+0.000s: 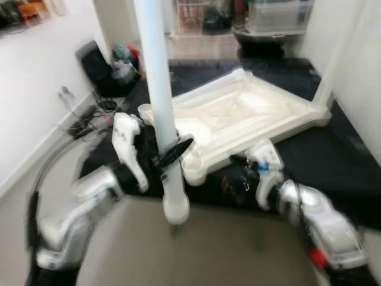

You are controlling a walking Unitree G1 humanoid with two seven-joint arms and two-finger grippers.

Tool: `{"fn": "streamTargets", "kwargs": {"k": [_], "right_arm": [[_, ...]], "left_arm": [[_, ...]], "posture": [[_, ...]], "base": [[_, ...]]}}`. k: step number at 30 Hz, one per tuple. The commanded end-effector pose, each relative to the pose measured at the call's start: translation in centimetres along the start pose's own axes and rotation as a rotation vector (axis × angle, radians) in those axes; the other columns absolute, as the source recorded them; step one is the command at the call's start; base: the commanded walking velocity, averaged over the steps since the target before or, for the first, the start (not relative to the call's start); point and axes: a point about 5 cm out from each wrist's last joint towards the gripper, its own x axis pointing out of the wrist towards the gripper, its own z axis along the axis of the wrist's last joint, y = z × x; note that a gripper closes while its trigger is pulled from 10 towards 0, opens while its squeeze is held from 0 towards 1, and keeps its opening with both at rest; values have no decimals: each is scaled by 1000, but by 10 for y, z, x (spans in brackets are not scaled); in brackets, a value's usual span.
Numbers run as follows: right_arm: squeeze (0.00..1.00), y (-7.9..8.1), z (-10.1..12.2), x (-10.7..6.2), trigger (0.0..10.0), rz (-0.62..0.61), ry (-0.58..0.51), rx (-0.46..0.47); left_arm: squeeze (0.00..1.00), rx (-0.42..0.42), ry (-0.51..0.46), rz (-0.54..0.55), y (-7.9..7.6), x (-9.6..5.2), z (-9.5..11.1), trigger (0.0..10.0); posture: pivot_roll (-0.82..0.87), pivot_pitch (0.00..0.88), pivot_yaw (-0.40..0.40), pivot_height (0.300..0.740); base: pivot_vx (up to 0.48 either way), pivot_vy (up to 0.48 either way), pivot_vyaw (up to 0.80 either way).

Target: Building children table

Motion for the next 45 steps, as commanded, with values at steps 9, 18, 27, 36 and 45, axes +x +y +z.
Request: {"fn": "streamTargets", "kwargs": {"k": [9, 18, 27, 36, 45], "right_arm": [[0, 12, 11, -17, 10000, 343, -66, 53], [0, 5, 22, -17, 10000, 454, -107, 49], [0, 0, 4, 4, 10000, 239, -31, 125], [0, -30, -16, 4, 10000, -132, 99, 125], [0, -33, 2, -1, 10000, -184, 72, 113]], "left_arm": [[0, 63, 39, -261, -3, 0, 14, 10000], [0, 54, 25, -293, 26, -7, 14, 10000], [0, 151, 40, -122, 29, 2, 1, 10000], [0, 143, -47, -12, 20, 13, 17, 10000], [0, 153, -47, -95, 14, 13, 35, 10000]], "posture": [[-68, 77, 32, 740], [-63, 86, 39, 740], [-54, 91, 34, 740], [-55, 86, 33, 740], [-64, 78, 35, 740]], "base": [[0, 0, 533], [0, 0, 0], [0, 0, -533], [0, 0, -800], [0, 0, -800]]}}
